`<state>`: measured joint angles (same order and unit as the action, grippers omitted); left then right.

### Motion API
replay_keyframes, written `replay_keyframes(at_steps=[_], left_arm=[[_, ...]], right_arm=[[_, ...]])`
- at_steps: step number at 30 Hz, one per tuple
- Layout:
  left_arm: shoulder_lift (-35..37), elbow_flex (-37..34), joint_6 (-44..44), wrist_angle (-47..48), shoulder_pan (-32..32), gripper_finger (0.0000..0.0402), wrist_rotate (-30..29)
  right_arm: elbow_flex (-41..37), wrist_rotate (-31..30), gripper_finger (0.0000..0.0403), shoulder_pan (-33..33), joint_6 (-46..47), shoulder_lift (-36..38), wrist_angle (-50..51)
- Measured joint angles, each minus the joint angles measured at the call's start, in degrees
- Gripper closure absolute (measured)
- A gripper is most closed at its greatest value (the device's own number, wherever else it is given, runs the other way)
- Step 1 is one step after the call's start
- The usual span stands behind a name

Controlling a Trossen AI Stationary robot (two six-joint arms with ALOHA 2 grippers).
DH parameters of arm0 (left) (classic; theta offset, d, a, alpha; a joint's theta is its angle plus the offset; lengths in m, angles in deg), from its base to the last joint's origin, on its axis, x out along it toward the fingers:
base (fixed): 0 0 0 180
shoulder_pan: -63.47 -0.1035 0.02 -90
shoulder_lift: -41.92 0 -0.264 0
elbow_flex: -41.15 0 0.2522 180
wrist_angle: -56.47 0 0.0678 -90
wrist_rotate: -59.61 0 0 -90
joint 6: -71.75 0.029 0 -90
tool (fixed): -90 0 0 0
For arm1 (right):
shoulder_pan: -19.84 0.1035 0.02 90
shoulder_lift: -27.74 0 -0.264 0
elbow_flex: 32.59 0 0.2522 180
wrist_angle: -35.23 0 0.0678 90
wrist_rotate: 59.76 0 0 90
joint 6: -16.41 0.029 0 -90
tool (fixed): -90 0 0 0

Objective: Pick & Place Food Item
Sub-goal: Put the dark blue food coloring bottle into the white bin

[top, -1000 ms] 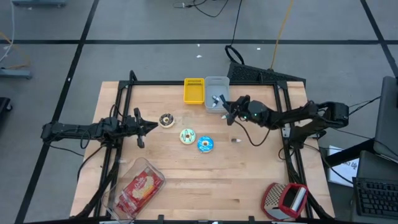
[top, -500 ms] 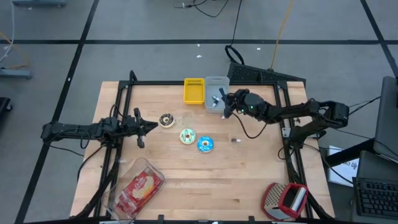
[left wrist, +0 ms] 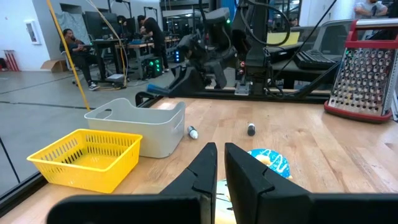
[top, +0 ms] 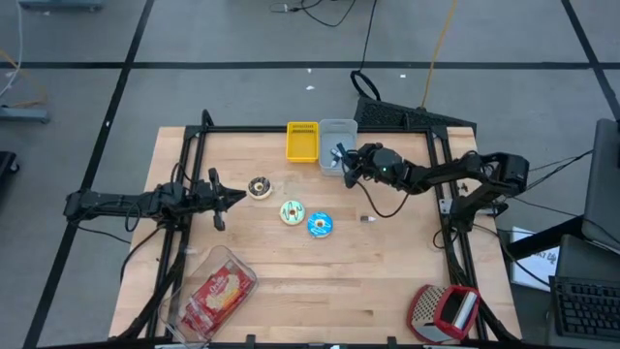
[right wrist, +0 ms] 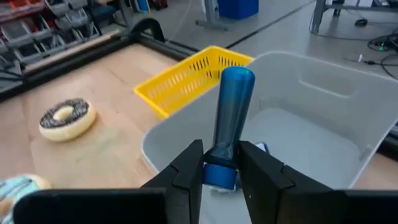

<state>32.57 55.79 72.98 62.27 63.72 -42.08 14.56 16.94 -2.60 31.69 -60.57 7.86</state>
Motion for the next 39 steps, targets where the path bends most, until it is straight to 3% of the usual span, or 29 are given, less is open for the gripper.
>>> replay_keyframes(at_steps=[39], left_arm=[[0.0, 0.0, 0.0, 0.0, 0.0, 0.0371, 0.0]], right_arm=[[0.0, -0.1, 0.0321, 0.0, -2.5, 0.0, 1.0]])
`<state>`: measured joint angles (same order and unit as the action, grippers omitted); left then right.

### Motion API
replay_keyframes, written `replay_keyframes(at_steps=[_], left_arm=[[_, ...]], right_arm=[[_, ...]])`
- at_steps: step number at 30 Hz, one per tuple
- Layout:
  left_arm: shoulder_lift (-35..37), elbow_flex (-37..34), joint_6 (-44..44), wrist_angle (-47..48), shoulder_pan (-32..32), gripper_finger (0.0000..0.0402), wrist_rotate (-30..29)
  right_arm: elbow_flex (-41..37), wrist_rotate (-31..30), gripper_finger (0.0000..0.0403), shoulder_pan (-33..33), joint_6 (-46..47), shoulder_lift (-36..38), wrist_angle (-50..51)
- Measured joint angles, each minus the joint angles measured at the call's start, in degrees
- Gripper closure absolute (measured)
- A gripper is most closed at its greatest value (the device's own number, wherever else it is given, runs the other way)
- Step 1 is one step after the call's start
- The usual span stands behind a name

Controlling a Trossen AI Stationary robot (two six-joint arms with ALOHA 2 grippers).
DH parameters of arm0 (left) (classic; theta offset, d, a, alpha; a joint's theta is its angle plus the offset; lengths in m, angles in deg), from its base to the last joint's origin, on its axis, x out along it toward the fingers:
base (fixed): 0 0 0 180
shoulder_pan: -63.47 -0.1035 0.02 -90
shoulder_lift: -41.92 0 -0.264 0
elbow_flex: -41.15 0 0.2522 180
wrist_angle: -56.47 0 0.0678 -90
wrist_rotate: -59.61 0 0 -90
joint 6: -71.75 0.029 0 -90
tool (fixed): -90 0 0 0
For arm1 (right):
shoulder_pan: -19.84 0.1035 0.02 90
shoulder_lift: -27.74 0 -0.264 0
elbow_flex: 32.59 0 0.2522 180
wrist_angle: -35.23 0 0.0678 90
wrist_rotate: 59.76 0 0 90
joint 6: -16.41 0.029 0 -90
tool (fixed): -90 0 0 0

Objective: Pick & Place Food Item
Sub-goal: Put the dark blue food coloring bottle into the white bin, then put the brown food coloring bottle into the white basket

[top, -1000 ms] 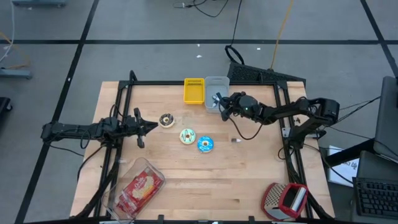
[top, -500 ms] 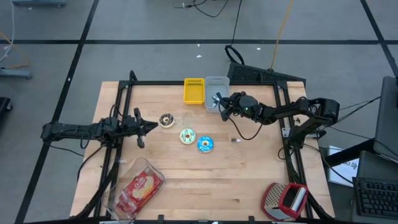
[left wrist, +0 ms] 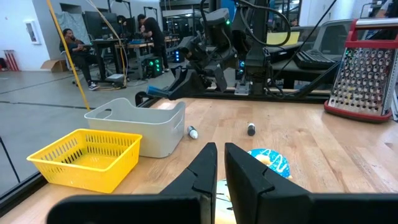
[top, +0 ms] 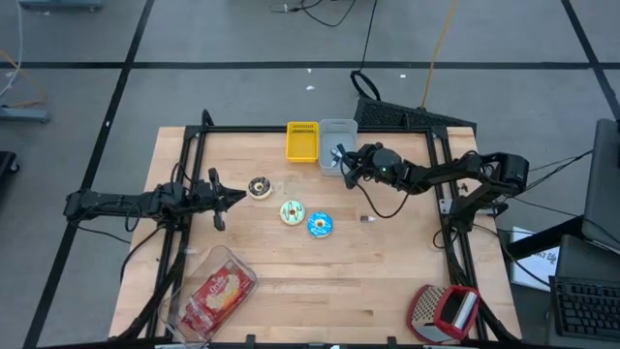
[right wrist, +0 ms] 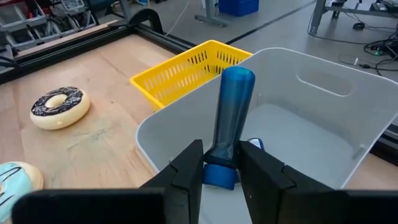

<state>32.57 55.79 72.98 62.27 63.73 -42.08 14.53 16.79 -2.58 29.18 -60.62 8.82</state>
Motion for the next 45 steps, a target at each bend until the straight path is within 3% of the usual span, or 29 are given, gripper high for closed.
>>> replay_keyframes(at_steps=[20, 32, 40, 45], left_arm=[[0.0, 0.0, 0.0, 0.0, 0.0, 0.0371, 0.0], [0.0, 0.0, 0.0, 0.0, 0.0, 0.0371, 0.0], [0.0, 0.0, 0.0, 0.0, 0.0, 0.0371, 0.0], [0.0, 0.0, 0.0, 0.0, 0.0, 0.0371, 0.0]], right_arm=[[0.0, 0.0, 0.0318, 0.0, 0.0, 0.0, 0.2], [0.0, -0.2, 0.0251, 0.0, 0.0, 0.0, 0.2], [0.0, 0.1, 0.0239, 0.0, 0.0, 0.0, -0.7], [0.0, 7.2, 0.0243, 2.1, -0.2, 0.0, -6.6]])
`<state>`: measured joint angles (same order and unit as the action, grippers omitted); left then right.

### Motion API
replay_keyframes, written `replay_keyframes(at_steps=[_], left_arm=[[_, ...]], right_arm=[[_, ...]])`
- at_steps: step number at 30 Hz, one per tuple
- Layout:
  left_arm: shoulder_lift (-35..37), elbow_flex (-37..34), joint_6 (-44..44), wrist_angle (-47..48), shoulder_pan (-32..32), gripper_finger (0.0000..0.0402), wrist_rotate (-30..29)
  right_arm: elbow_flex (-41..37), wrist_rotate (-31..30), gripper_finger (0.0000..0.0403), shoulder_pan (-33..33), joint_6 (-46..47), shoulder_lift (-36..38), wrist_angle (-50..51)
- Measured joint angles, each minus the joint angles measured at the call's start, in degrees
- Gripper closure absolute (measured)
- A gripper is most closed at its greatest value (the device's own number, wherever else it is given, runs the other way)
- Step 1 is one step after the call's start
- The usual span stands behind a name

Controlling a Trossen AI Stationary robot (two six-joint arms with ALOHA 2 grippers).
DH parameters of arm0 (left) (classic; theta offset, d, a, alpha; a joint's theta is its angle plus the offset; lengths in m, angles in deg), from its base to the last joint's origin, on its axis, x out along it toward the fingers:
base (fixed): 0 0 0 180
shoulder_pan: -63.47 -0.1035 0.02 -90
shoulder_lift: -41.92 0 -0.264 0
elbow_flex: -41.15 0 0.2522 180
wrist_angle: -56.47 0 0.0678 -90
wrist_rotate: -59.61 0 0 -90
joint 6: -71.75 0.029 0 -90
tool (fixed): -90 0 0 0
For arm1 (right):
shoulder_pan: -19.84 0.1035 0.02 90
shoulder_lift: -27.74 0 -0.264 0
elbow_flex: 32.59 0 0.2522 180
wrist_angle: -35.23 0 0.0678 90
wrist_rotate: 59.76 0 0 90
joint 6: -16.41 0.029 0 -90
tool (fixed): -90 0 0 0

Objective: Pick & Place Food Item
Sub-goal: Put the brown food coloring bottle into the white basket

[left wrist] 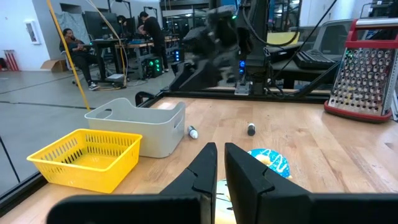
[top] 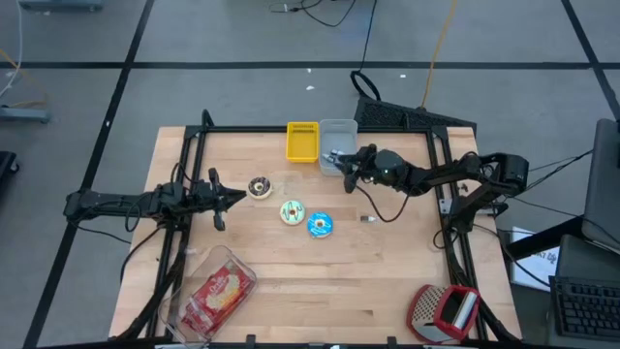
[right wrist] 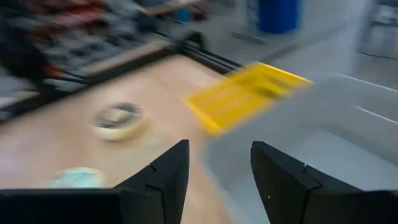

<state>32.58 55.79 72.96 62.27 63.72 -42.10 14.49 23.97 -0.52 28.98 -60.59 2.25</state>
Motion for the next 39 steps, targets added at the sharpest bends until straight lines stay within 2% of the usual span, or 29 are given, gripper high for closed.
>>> replay_keyframes(at_steps=[7, 14, 17, 21, 24, 27, 32, 39], left_arm=[[0.0, 0.0, 0.0, 0.0, 0.0, 0.0371, 0.0], [0.0, 0.0, 0.0, 0.0, 0.0, 0.0371, 0.0], [0.0, 0.0, 0.0, 0.0, 0.0, 0.0371, 0.0], [0.0, 0.0, 0.0, 0.0, 0.0, 0.0371, 0.0], [0.0, 0.0, 0.0, 0.0, 0.0, 0.0371, 0.0], [0.0, 0.0, 0.0, 0.0, 0.0, 0.0371, 0.0], [0.0, 0.0, 0.0, 0.0, 0.0, 0.0371, 0.0], [0.0, 0.0, 0.0, 0.0, 0.0, 0.0371, 0.0]], right_arm=[[0.0, 9.8, 0.0241, 6.6, -3.1, 0.1, -12.0], [0.0, 10.1, 0.0247, 16.7, -14.3, 3.4, -10.0], [0.0, 4.6, 0.0247, 22.1, -18.6, 6.8, -5.6], [0.0, -7.4, 0.0247, 30.7, -24.0, 12.4, 4.4], [0.0, -17.3, 0.0247, 36.9, -24.1, 16.1, 10.4], [0.0, -24.7, 0.0246, 42.4, -22.4, 17.9, 14.2], [0.0, -29.9, 0.0222, 49.4, -19.4, 17.9, 18.8], [0.0, -31.0, 0.0178, 55.4, -7.4, 17.7, 25.3]])
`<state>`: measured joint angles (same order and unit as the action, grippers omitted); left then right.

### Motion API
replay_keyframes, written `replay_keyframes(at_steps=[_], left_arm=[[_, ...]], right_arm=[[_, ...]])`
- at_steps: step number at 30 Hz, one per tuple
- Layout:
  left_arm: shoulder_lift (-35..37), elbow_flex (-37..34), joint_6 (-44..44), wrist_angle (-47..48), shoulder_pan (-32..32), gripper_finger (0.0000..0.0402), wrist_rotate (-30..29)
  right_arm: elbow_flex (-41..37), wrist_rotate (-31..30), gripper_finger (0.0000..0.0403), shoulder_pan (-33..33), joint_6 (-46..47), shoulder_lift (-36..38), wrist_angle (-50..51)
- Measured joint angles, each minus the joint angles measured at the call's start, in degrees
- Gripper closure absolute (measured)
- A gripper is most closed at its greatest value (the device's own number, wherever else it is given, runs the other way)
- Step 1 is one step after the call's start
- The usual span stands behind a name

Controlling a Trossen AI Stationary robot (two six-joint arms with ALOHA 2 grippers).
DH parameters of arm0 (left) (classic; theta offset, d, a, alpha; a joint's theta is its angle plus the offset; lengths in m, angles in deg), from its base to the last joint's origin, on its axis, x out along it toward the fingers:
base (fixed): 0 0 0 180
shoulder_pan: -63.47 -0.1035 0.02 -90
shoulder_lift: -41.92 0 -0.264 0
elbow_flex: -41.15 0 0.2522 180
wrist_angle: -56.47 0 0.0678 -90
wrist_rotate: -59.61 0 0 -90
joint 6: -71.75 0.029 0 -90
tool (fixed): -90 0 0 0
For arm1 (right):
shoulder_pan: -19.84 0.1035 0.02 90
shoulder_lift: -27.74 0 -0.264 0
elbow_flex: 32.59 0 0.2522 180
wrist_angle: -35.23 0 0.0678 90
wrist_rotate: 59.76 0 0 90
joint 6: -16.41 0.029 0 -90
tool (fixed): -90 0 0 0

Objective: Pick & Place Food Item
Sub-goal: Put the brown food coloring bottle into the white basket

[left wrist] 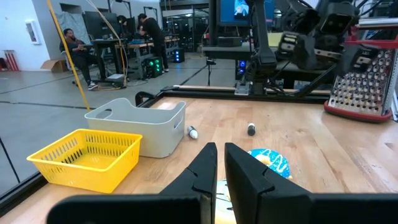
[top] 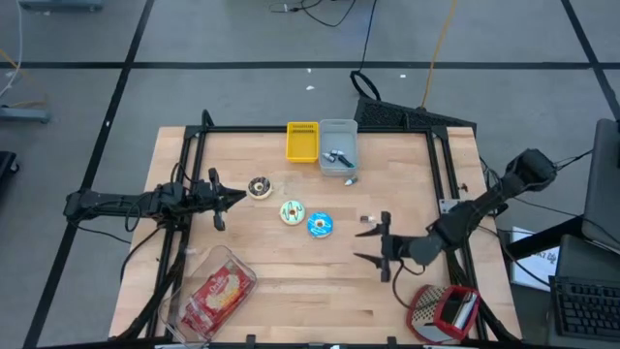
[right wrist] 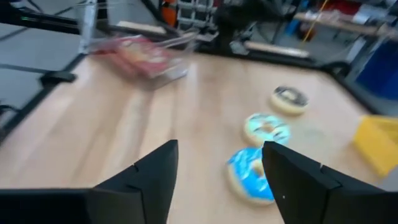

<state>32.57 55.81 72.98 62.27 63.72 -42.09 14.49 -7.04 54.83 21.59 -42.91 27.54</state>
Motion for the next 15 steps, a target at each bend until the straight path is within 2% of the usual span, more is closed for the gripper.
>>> replay_keyframes(at_steps=[6, 15], left_arm=[[0.0, 0.0, 0.0, 0.0, 0.0, 0.0371, 0.0], [0.0, 0.0, 0.0, 0.0, 0.0, 0.0371, 0.0]], right_arm=[[0.0, 0.0, 0.0171, 5.0, 8.6, -0.6, 4.6], [0.0, 0.1, 0.0185, 11.0, 16.6, -5.8, 4.1]])
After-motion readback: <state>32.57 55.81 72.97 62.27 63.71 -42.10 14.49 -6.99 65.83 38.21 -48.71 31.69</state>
